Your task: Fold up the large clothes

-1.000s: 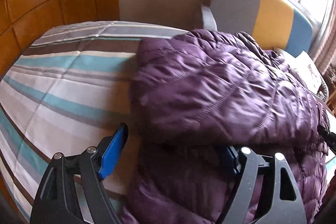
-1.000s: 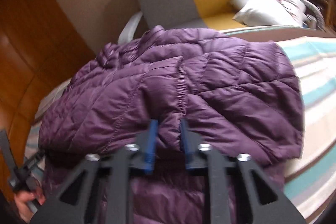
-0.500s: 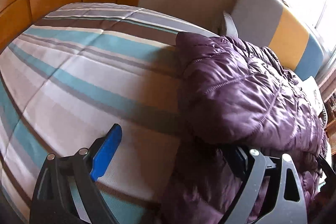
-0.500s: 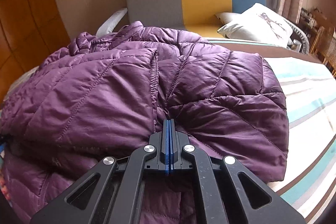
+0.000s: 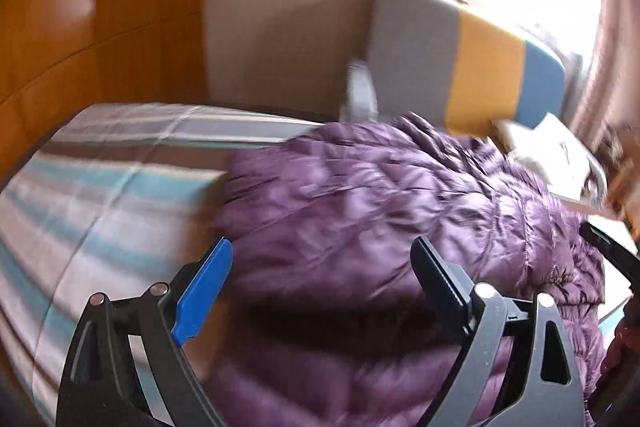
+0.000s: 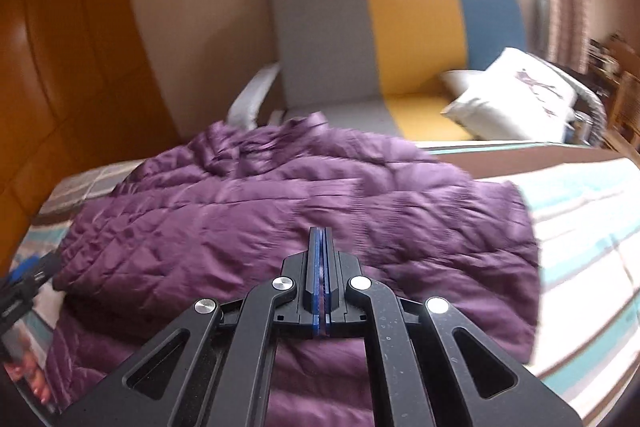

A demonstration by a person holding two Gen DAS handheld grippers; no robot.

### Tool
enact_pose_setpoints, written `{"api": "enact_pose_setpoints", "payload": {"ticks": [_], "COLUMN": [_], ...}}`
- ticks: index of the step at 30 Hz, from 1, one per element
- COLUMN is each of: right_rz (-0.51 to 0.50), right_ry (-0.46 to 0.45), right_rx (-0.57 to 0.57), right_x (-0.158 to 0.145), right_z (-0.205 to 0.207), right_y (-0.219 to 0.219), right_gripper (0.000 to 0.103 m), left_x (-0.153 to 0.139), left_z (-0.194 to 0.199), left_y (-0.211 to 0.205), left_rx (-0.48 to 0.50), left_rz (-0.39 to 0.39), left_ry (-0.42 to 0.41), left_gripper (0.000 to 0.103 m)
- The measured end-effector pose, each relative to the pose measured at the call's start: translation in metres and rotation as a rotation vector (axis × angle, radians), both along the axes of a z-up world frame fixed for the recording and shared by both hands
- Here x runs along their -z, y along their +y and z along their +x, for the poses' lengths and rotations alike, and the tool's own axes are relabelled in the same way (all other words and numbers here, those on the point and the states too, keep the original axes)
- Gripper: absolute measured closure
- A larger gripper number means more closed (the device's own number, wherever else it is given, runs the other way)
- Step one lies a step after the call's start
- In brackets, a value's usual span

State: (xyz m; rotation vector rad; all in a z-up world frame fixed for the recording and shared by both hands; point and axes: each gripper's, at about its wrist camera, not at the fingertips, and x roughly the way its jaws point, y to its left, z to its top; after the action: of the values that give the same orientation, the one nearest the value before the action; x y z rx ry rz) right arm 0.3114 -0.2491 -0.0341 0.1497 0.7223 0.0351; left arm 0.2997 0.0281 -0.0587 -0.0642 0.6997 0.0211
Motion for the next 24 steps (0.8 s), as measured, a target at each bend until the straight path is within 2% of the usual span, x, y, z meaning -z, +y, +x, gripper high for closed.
{"api": "enact_pose_setpoints", "payload": {"ticks": [3, 6, 8, 10, 14, 18, 24], "right_rz": [-0.034, -0.100, -0.112, -0.127, -0.197, -0.209, -0.229], "right_ry": [0.045, 0.099, 0.111, 0.115, 0.110, 0.107, 0.101], "right_rx": [-0.050, -0.045, -0.037, -0.036, -0.027, -0.024, -0.020], "right_x": [0.013, 0.033, 0.047, 0.053, 0.056, 0.056, 0.056], "right_z": [0.017, 0.030, 0.030, 0.030, 0.031, 0.030, 0.029], "right_y": [0.017, 0.024, 0.026, 0.027, 0.035, 0.036, 0.040], "right_gripper": [0.102, 0.102, 0.102, 0.102, 0.102, 0.102, 0.102], "left_x": [0.014, 0.035, 0.046, 0.051, 0.053, 0.048, 0.034], "left_z": [0.027, 0.039, 0.049, 0.054, 0.054, 0.046, -0.002], "left_y": [-0.024, -0.027, -0.015, -0.010, -0.017, -0.019, -0.019], "left_rx": [0.057, 0.055, 0.038, 0.038, 0.035, 0.023, 0.051], "left_rz": [0.130, 0.180, 0.114, 0.082, 0.119, 0.133, 0.107], "left_ry": [0.028, 0.079, 0.131, 0.152, 0.151, 0.137, 0.090], "left_gripper": [0.013, 0.012, 0.011, 0.011, 0.011, 0.010, 0.006]}}
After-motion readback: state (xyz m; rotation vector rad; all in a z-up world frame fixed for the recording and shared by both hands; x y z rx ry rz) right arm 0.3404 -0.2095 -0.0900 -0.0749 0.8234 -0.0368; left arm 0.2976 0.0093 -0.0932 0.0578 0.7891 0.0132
